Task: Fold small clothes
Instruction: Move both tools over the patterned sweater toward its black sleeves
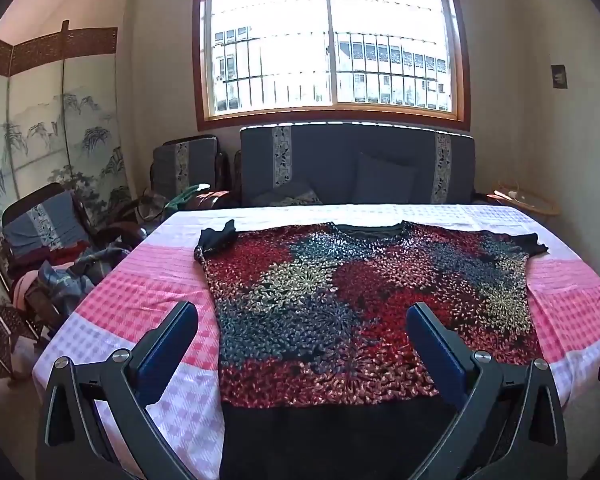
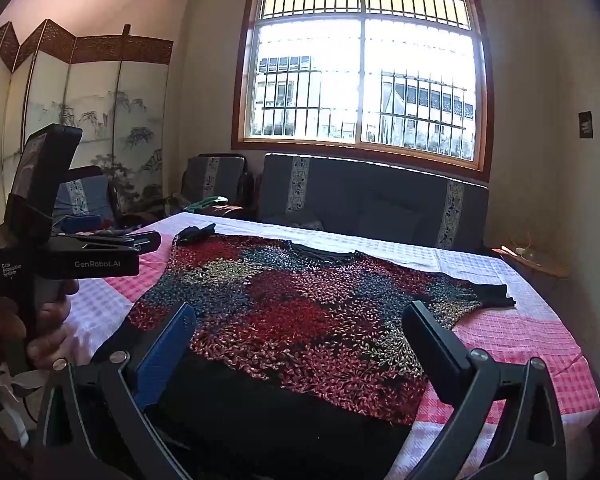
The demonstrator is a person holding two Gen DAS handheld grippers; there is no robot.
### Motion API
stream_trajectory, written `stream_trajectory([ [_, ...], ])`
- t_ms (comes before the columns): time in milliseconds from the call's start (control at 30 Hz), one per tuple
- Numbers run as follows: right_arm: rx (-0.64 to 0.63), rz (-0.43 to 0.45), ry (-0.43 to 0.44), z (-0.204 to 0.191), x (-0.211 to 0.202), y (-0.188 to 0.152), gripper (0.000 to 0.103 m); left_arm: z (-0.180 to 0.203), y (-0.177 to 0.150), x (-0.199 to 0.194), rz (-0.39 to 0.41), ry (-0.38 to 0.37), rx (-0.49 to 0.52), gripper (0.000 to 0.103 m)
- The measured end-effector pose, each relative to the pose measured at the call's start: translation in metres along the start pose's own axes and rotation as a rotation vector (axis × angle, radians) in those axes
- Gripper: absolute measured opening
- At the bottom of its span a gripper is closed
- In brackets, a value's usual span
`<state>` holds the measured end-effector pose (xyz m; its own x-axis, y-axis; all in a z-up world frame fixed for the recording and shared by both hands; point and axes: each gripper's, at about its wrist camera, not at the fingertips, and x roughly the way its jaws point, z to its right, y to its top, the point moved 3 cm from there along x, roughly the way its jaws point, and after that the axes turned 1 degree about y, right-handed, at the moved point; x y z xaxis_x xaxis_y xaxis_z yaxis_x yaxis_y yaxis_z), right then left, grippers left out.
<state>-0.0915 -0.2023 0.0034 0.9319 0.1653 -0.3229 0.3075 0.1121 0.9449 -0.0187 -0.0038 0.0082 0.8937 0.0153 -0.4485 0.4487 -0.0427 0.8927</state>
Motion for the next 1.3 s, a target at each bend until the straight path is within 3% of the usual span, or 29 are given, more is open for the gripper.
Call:
stream_trajectory([
  [400, -0.01, -0.022, 0.02, -0.006, 0.005, 0.001, 0.103, 0.0, -0.002, 0.003, -0.01, -0.014, -0.008, 0.103],
  [700, 0.012, -0.088, 0.068, -0.004, 0.037, 0.009, 0.103, -0.002, 0.001, 0.035, -0.043, -0.012, 0.01, 0.103],
  [933, -0.009, -0.136, 0.044, 0.002, 0.086, 0.018, 0.103, 0.005, 0.012, 0.092, -0.082, -0.038, 0.022, 0.103],
  [1300, 0.139, -0.255, -0.108, 0.051, 0.177, 0.003, 0.103, 0.034, 0.01, 0.197, -0.151, -0.078, 0.011, 0.103],
])
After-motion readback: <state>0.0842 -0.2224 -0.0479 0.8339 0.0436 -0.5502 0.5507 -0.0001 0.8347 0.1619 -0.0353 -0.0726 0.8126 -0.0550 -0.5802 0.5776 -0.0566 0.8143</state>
